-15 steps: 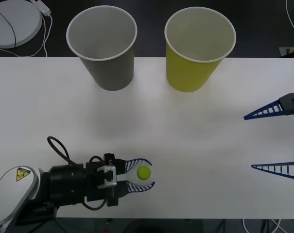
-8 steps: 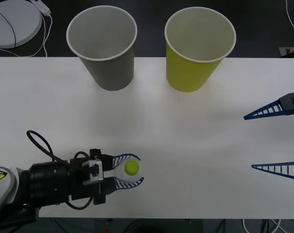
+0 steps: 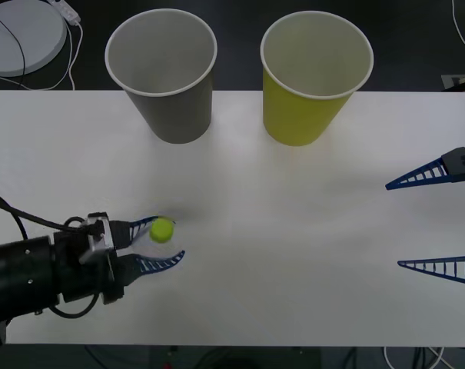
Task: Put the can into the green bin and the plastic bottle into the gray bin
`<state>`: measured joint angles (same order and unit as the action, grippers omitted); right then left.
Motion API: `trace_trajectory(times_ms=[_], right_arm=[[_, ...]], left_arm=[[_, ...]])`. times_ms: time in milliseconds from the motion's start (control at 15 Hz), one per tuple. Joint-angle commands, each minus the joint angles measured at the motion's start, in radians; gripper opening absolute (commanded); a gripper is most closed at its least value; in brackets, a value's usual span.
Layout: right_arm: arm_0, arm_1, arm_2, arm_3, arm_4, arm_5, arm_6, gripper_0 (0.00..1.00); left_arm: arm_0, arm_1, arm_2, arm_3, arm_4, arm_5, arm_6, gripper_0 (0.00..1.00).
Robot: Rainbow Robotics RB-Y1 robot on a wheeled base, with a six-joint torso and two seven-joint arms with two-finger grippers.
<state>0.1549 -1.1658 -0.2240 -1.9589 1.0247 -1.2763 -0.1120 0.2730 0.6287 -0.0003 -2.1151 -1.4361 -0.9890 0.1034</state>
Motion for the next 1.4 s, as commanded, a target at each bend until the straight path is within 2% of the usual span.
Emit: trace_trajectory(times_ms=[67, 533, 867, 1133, 1400], right_arm=[[0.000, 0.000, 0.000, 0.000, 0.000, 0.000, 0.000, 1.00], [0.000, 0.000, 0.000, 0.000, 0.000, 0.000, 0.000, 1.00], [0.000, 0.000, 0.000, 0.000, 0.000, 0.000, 0.000, 1.00], [0.000, 0.000, 0.000, 0.000, 0.000, 0.000, 0.000, 1.00], [0.000, 0.000, 0.000, 0.000, 0.000, 0.000, 0.000, 1.00]], left_arm=[[0.006, 0.023, 0.057, 0.000, 0.000, 0.044, 0.047, 0.00], [0.068, 0.039, 0.210, 0.000, 0.019, 0.141, 0.113, 0.00], [0.078, 0.039, 0.296, -0.003, 0.003, 0.168, 0.252, 0.00], [0.078, 0.046, 0.358, -0.031, -0.066, 0.168, 0.380, 0.00], [0.071, 0.068, 0.385, -0.091, -0.191, 0.167, 0.544, 0.00]])
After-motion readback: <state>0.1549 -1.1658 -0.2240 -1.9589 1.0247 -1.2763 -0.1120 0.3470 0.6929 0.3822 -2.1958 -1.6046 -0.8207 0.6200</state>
